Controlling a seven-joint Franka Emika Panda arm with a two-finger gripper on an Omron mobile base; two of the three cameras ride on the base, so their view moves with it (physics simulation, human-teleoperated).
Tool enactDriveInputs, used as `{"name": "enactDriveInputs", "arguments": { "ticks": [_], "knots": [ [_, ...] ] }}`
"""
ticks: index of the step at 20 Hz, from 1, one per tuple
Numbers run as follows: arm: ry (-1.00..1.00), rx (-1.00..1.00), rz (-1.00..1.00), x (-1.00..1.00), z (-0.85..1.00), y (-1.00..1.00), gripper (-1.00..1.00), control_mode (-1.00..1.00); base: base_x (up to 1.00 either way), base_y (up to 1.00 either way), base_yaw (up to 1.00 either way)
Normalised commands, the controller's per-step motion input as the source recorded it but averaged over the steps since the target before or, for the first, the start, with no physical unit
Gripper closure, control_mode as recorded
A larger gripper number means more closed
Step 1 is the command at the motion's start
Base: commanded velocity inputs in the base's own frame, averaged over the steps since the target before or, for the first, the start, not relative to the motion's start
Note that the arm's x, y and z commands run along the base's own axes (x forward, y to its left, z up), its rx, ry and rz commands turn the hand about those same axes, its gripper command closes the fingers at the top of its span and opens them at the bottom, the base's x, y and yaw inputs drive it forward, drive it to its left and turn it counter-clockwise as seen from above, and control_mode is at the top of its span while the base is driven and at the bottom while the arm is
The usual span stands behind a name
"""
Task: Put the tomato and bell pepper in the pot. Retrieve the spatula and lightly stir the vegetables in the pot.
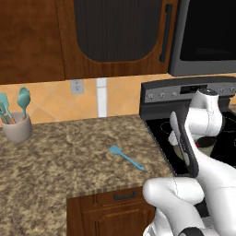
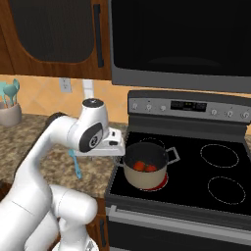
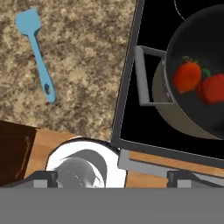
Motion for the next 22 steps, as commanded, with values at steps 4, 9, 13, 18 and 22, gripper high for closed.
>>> {"name": "enactDriveInputs", "arguments": {
  "ticks": [4, 9, 13, 18, 22],
  "knots": [
    [0.0, -0.04, 0.0, -0.14, 0.36, 0.89, -1.0, -1.0, 0.0, 0.0, 0.0],
    [0.0, 0.0, -0.27, -0.2, 0.13, 0.61, -1.0, -1.0, 0.0, 0.0, 0.0],
    [0.01, 0.0, -0.27, -0.05, 0.19, 0.5, -1.0, -1.0, 0.0, 0.0, 0.0],
    [0.01, 0.03, -0.13, 0.0, 0.16, 0.31, -1.0, -1.0, 0.0, 0.0, 0.0],
    [0.0, 0.22, -0.26, 0.0, -0.03, 0.22, -1.0, -1.0, 0.0, 0.0, 0.0]
  ]
}}
